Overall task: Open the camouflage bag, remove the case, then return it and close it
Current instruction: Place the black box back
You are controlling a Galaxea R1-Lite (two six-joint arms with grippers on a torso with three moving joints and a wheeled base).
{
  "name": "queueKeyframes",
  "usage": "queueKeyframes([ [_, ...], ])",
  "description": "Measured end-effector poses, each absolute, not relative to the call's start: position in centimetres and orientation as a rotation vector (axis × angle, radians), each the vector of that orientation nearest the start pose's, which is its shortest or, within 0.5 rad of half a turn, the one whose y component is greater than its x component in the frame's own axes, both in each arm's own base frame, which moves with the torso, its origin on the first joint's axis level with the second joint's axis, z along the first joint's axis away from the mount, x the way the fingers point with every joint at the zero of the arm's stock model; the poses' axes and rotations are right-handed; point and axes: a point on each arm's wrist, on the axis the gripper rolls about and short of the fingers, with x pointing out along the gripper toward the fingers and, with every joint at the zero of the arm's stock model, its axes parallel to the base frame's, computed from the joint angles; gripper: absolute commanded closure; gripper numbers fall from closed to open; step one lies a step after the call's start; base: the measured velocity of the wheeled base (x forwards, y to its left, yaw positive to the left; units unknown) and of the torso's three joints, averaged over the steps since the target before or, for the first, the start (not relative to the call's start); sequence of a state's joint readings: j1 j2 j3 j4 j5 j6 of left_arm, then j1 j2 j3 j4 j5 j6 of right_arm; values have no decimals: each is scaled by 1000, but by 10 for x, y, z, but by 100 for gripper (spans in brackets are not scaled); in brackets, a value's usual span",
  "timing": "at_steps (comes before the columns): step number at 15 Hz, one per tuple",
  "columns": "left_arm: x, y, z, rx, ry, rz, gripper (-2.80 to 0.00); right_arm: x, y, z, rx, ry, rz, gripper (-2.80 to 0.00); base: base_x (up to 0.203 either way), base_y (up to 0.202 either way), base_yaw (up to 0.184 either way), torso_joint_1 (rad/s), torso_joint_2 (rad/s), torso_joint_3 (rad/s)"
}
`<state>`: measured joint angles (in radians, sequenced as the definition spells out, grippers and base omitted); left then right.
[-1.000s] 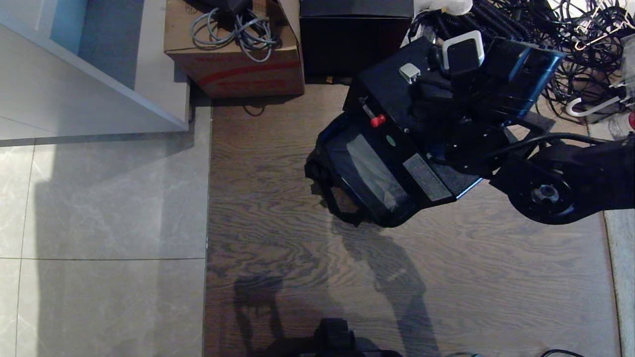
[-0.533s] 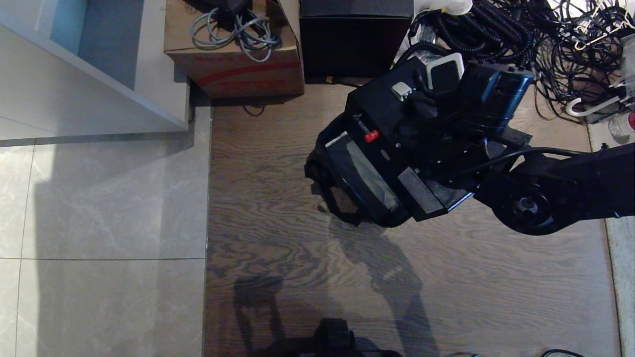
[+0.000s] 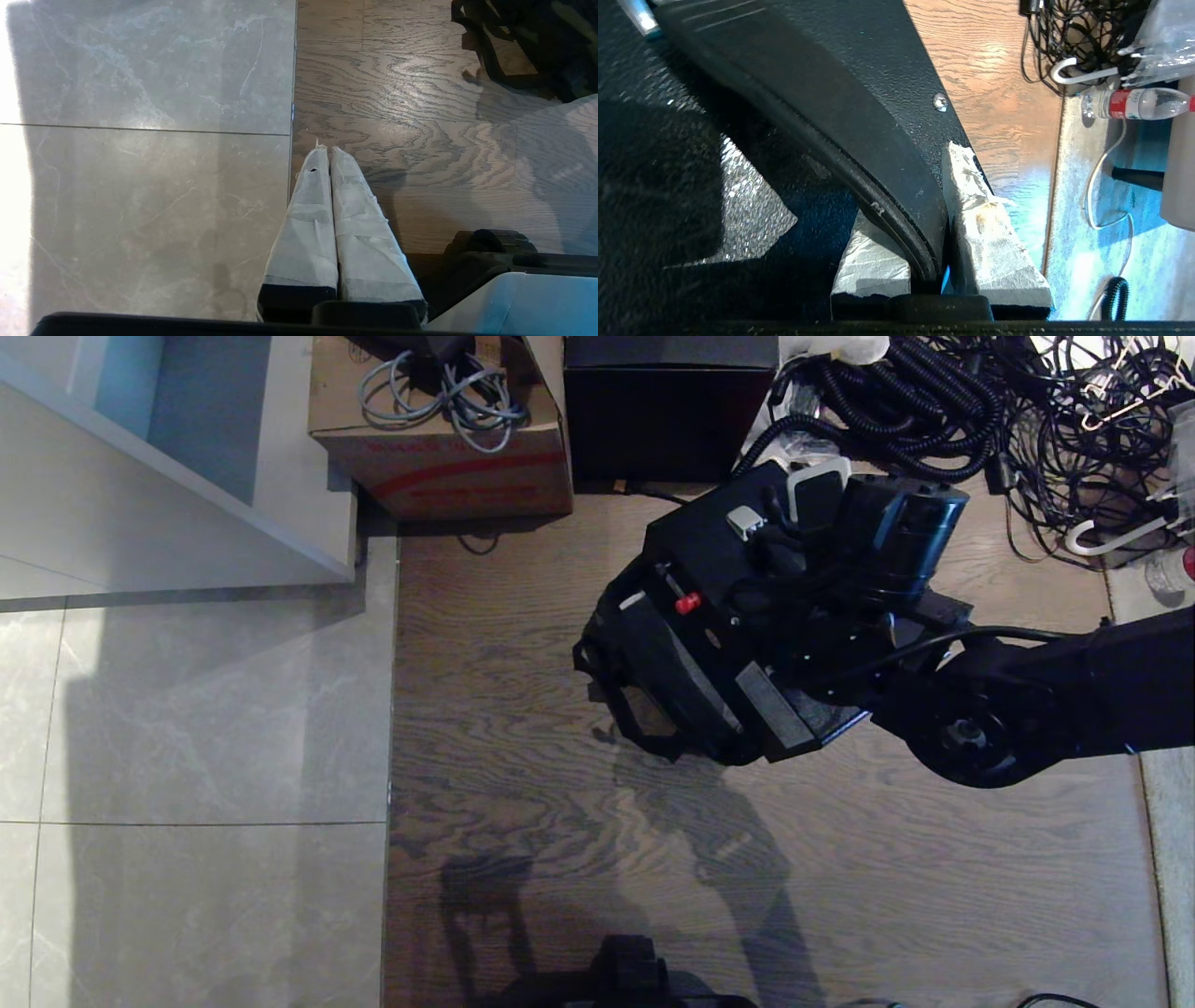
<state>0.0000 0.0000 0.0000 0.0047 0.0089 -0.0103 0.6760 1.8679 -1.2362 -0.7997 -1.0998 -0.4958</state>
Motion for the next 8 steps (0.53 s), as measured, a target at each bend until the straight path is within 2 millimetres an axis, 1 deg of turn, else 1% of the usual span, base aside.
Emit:
queueKeyframes([
  [5,-23,0,75,-10,5,9,0,297,214,273,-349,-8,-429,0,0,0,0,0,0,0],
  [8,-23,0,75,-10,5,9,0,296,217,273,-342,-18,-409,0,0,0,0,0,0,0],
])
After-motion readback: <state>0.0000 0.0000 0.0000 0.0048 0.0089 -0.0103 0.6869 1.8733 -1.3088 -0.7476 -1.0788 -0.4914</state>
